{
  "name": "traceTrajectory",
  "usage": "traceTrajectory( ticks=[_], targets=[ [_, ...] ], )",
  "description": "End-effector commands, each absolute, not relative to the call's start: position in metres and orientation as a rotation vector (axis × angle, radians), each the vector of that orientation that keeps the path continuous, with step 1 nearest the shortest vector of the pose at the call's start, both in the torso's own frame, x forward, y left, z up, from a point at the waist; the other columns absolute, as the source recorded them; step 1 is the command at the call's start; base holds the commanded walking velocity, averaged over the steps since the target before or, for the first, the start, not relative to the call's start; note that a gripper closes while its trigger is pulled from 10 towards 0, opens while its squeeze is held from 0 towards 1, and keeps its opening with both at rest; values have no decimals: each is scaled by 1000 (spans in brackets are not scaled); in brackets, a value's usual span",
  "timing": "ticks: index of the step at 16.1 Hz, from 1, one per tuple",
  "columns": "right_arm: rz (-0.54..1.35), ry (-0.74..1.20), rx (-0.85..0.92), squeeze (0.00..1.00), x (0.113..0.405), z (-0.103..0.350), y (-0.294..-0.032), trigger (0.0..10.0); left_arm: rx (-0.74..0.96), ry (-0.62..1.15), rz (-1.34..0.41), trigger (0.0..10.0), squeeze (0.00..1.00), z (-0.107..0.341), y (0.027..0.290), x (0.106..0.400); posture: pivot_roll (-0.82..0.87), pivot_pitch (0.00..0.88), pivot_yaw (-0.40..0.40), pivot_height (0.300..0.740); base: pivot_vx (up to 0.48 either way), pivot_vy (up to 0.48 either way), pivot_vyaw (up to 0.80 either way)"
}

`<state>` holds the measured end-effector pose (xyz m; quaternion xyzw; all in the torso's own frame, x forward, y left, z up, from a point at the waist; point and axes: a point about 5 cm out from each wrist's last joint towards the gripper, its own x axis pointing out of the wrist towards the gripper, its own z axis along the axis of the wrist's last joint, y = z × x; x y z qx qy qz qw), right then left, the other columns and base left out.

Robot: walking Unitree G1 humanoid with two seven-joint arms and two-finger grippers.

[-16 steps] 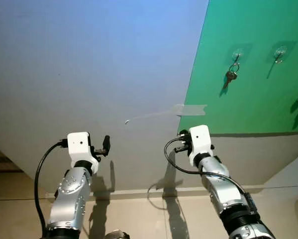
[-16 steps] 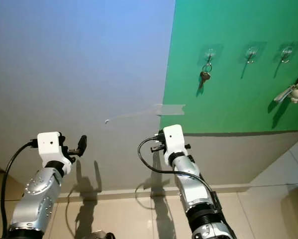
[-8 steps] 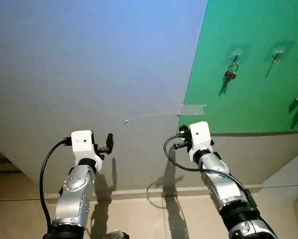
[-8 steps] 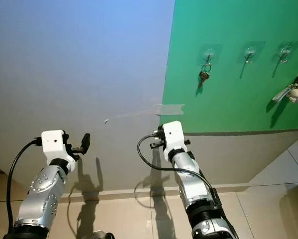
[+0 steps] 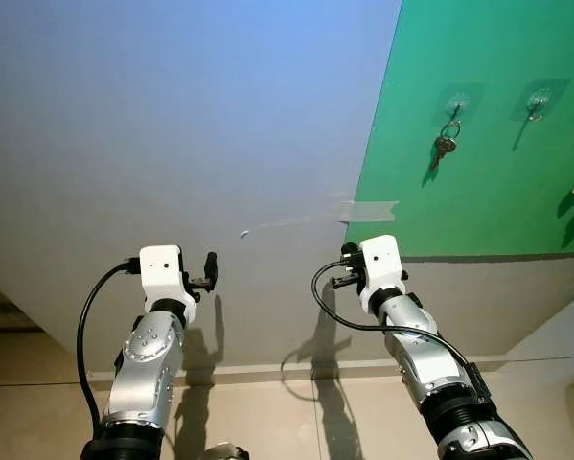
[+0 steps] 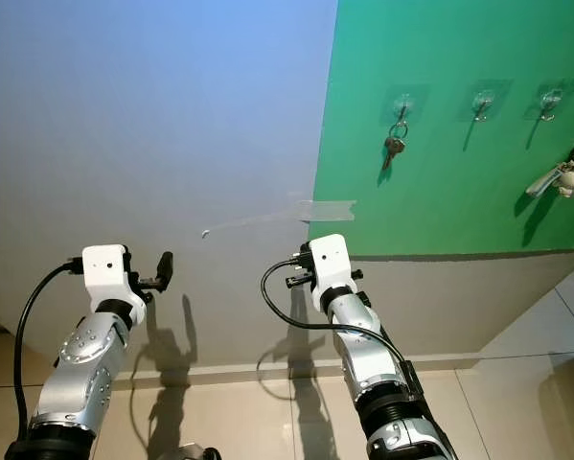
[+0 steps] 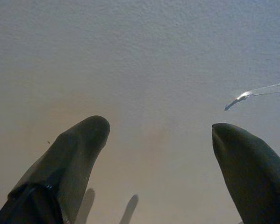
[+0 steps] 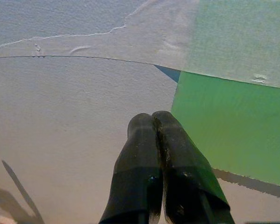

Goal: Hang keys on a hook

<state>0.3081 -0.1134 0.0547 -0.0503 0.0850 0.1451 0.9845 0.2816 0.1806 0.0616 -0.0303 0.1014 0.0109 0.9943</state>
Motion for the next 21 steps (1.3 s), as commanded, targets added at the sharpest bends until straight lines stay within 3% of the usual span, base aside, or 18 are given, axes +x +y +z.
traceTrajectory(
  ticks=[1,12,21],
  targets=[
    [294,167,-110,0,310,56,-113,10000,-44,210,34,10000,0,61,183,283,-93,0,25,740,0,0,0],
    [291,204,-147,0,306,48,-118,10000,-112,184,44,10000,0,62,179,283,-102,0,26,740,0,0,0],
    [313,209,-117,0,301,46,-117,10000,-89,162,-21,10000,0,65,173,287,-134,0,42,740,0,0,-576]
  ],
)
